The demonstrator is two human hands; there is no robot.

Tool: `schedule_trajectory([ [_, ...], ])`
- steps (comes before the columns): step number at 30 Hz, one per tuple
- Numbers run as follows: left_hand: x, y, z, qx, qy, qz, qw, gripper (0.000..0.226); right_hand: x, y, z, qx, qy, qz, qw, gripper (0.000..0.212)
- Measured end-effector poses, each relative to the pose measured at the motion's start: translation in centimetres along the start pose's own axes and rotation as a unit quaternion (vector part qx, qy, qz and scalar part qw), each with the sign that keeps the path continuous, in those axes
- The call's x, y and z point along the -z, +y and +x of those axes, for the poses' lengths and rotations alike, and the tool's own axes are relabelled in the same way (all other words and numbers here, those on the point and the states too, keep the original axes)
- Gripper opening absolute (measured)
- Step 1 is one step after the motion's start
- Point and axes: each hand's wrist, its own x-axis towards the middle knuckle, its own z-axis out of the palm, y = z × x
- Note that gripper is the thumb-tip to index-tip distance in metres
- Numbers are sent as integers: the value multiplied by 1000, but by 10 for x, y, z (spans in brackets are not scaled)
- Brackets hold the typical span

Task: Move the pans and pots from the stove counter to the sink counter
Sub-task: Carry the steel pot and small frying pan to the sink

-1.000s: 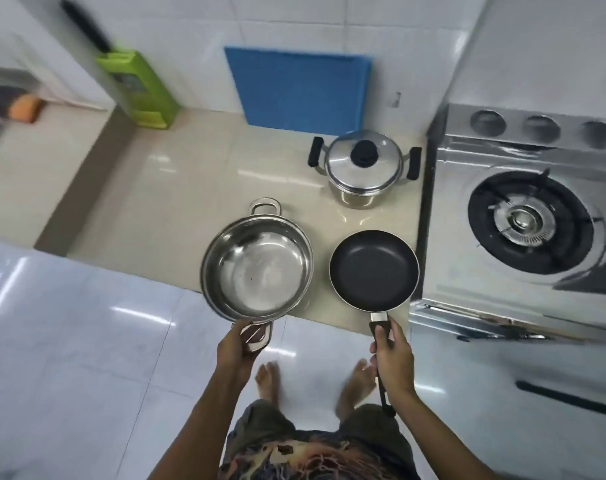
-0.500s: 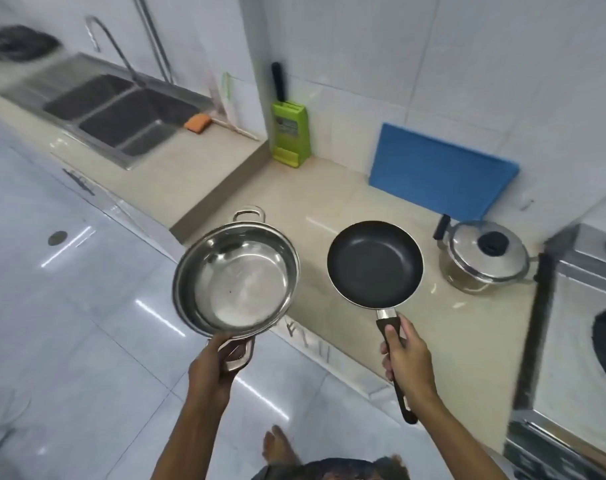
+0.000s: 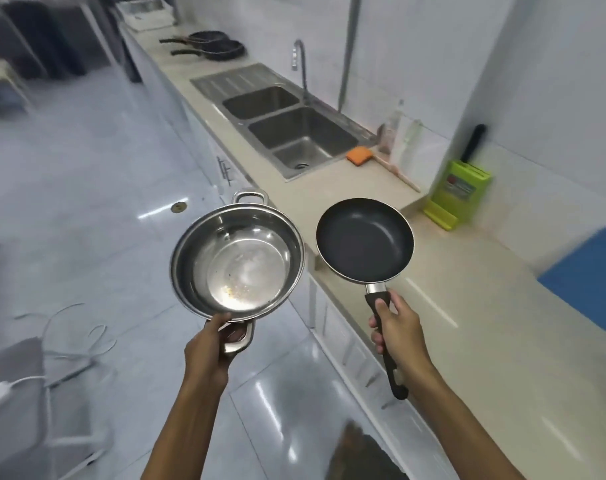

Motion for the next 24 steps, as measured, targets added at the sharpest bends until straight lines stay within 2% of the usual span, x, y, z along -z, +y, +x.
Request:
schedule_trajectory([
  [9, 3, 96, 142, -28, 77, -40, 996, 33, -168, -72, 145, 27, -113, 11, 993, 30],
  [16, -32, 192, 258, -25, 98, -54, 993, 42, -284, -130, 274, 7, -151, 0, 988, 27],
  [24, -76, 282, 387, -27, 113, -66, 991, 39, -390, -184, 401, -6, -156, -11, 988, 21],
])
